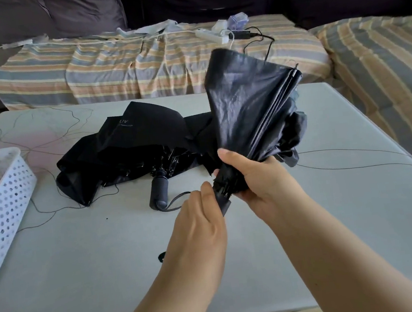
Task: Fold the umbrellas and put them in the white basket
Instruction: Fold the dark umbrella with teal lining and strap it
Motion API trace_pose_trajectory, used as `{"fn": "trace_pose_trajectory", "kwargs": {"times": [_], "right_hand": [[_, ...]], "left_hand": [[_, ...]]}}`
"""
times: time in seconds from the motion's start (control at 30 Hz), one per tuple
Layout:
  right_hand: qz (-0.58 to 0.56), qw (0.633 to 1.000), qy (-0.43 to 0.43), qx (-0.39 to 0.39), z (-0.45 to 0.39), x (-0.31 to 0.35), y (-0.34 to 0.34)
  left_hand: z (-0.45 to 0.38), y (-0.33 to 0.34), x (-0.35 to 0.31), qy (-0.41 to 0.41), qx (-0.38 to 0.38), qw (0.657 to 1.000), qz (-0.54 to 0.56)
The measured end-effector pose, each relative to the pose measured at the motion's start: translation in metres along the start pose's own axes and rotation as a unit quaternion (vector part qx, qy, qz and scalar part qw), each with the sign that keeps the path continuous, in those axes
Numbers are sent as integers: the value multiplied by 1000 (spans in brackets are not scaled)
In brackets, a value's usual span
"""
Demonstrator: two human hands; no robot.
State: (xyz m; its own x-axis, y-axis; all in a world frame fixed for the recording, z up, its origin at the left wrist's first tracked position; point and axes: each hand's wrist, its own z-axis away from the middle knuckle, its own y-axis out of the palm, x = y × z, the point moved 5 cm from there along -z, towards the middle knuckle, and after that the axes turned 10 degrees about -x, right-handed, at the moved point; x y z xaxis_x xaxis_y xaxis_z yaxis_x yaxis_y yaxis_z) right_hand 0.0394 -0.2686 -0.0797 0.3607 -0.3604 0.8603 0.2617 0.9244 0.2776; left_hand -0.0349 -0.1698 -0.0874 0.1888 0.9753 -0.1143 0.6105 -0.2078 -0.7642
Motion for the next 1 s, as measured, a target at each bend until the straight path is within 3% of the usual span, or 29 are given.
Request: {"fn": "trace_pose_trajectory", "kwargs": {"times": [0.1, 0.3, 0.4, 0.43, 0.53, 0.6, 0.77, 0.83, 1.0], "right_hand": [[13, 998, 33, -51, -9, -6, -9], [-33, 995, 84, -47, -10, -1, -15], [-67, 992, 101, -20, -8, -1, -13], [-76, 992, 97, -12, -8, -2, -11], [-97, 993, 64, 8, -6, 1, -7], [-109, 992, 45, 32, -2, 3, -2], [-119, 988, 52, 84, 7, 0, 9], [-113, 987, 59, 99, 9, -3, 13], [-119, 987, 58, 87, 9, -6, 16]], "left_hand": [[1, 5, -5, 13, -2, 1000, 0], [2, 6, -8, 26, -5, 999, 24], [1, 0, -4, -65, 31, 986, 153], [-2, -4, 0, -130, 56, 967, 211], [-4, -1, 14, -310, 171, 870, 344], [-5, 0, 19, -332, 180, 832, 406], [-10, -9, 23, -333, 164, 786, 494], [-10, -13, 25, -321, 156, 787, 502], [-9, -17, 24, -277, 119, 847, 438]]}}
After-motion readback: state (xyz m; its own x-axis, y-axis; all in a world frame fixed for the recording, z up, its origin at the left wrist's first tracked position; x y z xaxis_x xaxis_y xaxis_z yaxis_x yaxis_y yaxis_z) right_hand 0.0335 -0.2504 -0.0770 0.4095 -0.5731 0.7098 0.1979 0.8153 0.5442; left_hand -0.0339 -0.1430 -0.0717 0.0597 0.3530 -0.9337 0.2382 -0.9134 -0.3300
